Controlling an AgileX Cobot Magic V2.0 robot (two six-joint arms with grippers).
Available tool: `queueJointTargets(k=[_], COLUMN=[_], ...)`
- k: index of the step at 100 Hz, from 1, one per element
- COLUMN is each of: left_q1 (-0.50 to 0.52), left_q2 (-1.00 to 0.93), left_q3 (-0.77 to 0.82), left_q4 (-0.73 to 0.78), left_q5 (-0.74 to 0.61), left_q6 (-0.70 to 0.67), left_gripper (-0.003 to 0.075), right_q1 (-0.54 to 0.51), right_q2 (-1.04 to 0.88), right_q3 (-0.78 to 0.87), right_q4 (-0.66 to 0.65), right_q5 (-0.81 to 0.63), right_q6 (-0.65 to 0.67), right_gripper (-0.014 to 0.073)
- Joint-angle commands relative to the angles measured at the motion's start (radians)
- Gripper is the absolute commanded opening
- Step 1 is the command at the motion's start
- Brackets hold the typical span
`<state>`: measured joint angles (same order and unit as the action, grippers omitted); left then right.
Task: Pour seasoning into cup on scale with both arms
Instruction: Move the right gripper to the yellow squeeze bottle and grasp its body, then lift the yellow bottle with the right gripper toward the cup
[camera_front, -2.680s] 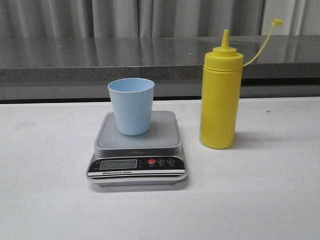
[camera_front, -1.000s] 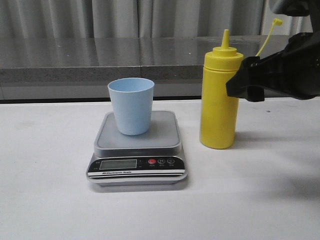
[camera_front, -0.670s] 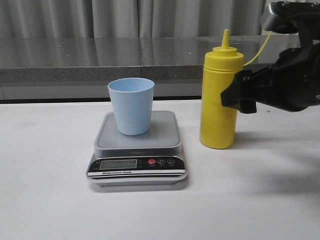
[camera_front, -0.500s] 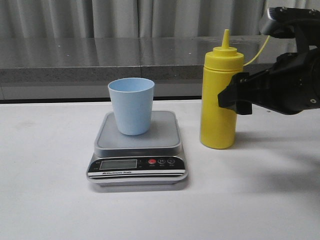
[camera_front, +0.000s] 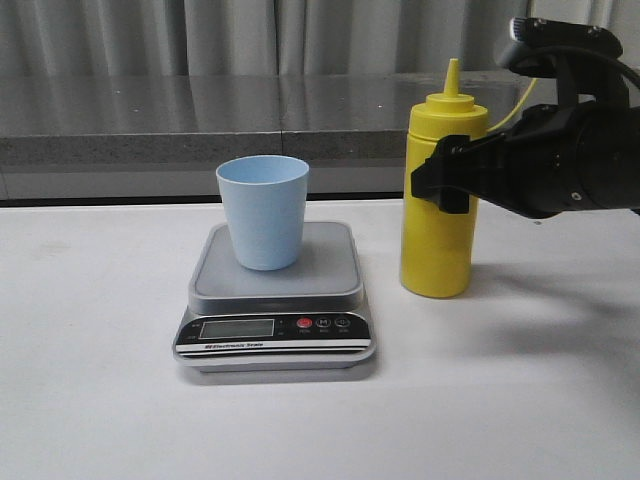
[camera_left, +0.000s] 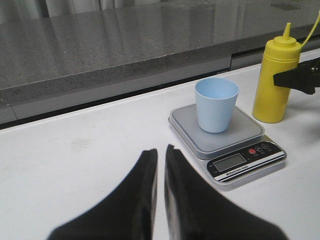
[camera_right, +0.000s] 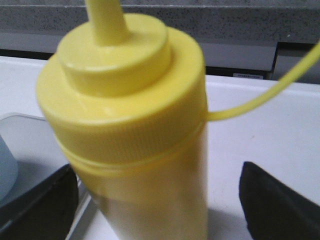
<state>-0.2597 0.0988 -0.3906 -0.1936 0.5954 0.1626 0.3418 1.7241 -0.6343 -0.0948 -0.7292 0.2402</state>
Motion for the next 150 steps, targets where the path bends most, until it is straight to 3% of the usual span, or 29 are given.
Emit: queueJointTargets(k=[1,53,63,88,101,115,129,140,150], left_q1=[0.002,0.002,0.002,0.002,0.002,0.002,0.002,0.002,0.002], left_q2=[0.01,0.01,0.01,0.01,0.01,0.01,0.01,0.01,0.01], left_q3=[-0.026,-0.026,-0.026,-0.026,-0.026,-0.026,-0.026,-0.026,-0.026], left_q4=[-0.009,-0.009,-0.009,-0.009,-0.009,-0.009,-0.009,-0.009,-0.009], left_q5=[-0.085,-0.085,-0.085,-0.085,-0.085,-0.085,-0.085,-0.085,-0.085], left_q6=[-0.011,-0.011,-0.011,-0.011,-0.011,-0.011,-0.011,-0.011,-0.011], left_gripper=[0.0038,0.0038,0.0038,0.0038,0.0038,0.0038,0.0038,0.0038,0.0038], right_q1=[0.0,0.0,0.0,0.0,0.0,0.0,0.0,0.008,0.022], right_q2=[-0.012,0.095,0.095,0.095,0.094,0.057,-0.001,-0.017,-0.017], right_q3=[-0.049,-0.168,-0.168,-0.168,-0.168,-0.17,-0.218,-0.288,-0.36], right_q4=[-0.018,-0.059,-0.061,-0.065,-0.077,-0.094,-0.108,-0.201,-0.32], right_q5=[-0.087,-0.112,-0.112,-0.098,-0.101,-0.082,0.029,0.186,0.314], right_q6=[0.021,0.075,0.075,0.075,0.072,0.013,-0.119,-0.246,-0.284], right_gripper=[0.0646,0.0631,0.0539,0.0157,0.0044,-0.0004,-0.0008,-0.0008,-0.0008])
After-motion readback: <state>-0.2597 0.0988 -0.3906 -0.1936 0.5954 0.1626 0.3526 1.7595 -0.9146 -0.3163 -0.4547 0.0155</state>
